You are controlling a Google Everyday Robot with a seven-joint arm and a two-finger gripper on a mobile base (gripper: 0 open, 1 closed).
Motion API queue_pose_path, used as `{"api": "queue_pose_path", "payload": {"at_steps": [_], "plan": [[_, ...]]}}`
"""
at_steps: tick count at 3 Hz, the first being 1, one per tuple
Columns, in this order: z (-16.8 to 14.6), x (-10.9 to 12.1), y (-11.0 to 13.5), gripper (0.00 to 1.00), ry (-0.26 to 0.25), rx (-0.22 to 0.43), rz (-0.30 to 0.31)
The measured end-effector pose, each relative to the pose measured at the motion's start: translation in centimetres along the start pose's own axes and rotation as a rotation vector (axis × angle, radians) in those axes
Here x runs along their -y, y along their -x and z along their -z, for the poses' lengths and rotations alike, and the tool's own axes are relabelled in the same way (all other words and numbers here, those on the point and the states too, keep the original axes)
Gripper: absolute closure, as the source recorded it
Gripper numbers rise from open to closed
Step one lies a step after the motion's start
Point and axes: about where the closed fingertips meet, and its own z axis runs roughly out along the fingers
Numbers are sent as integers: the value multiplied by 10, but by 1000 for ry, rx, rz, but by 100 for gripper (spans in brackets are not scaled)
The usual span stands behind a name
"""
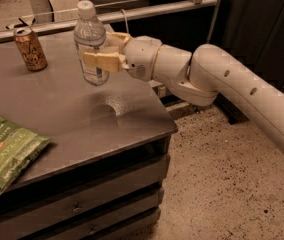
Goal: Place blue plastic bottle upright
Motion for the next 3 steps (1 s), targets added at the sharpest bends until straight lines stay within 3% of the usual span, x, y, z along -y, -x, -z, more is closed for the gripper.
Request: {"api": "queue_pose_path", "payload": {"at_steps": [1, 3], "plan": [[10, -2, -9, 100, 53, -14, -89], [27, -2, -29, 100, 156, -117, -172]]}}
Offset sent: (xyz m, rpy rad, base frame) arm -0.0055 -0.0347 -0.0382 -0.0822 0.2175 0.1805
